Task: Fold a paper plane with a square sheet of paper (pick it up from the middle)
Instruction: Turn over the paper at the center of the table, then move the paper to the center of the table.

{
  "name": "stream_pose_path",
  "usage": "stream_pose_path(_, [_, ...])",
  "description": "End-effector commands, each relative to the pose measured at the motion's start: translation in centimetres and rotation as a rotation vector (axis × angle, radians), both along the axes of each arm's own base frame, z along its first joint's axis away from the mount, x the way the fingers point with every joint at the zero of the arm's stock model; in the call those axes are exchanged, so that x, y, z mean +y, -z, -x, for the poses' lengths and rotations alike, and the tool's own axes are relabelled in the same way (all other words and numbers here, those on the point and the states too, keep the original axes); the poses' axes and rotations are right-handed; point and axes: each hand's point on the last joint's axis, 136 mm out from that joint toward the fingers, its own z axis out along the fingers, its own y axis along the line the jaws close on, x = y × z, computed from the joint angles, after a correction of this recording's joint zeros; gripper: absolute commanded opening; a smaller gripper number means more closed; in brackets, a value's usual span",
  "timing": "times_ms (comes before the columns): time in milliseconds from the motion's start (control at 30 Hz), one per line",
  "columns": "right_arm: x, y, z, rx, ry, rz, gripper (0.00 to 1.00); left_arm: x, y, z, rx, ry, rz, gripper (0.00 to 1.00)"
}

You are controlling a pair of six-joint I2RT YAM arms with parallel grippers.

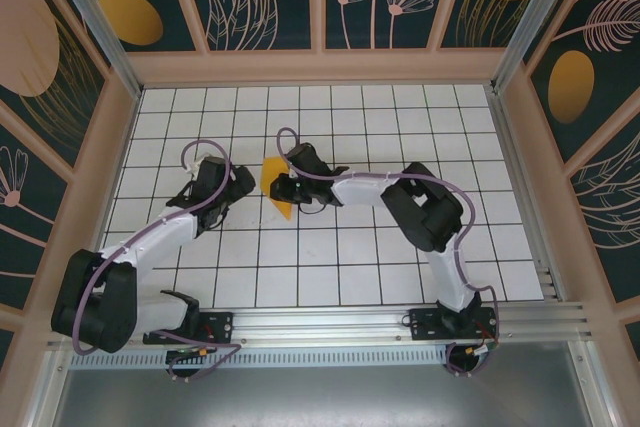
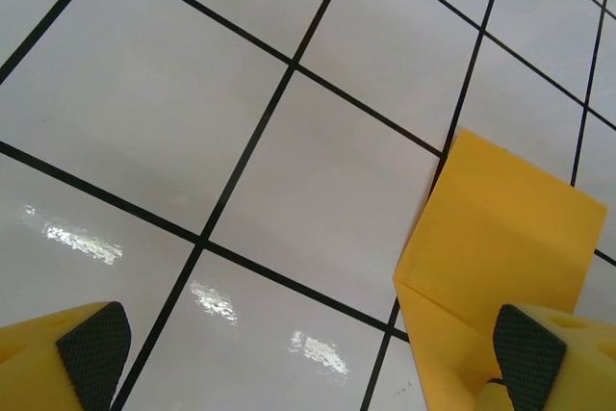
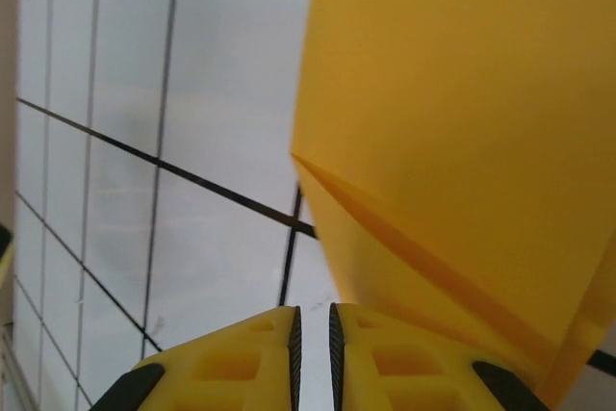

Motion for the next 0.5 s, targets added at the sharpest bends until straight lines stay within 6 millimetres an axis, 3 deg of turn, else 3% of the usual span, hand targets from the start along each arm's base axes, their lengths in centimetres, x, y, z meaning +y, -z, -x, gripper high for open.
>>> stream_pose_path(0, [-1.4,1.6,-0.6,0.019,0.010,0.084,0.18,-0.2,-0.4,-0.4,-0.030,-0.007,0.033,0.98])
stream_pose_path(200, [-4.1,4.9,0.5,0.036,-0.095,0.230,0.19,-1.0,-0.2,-0.8,-0.022,0.040,0.045,0.98])
stream_pose_path(333, [-7.5,6.7,2.2,0.021,-0.254,0.334,0.19,-1.8,-0.3,-0.9,-0.025,0.086,0.059,0.98])
stream_pose_path(467, [-11.3,6.4,3.7,0.002,-0.372,0.340,0.19,-2.9,-0.4,-0.9,-0.041,0.149,0.087,0.98])
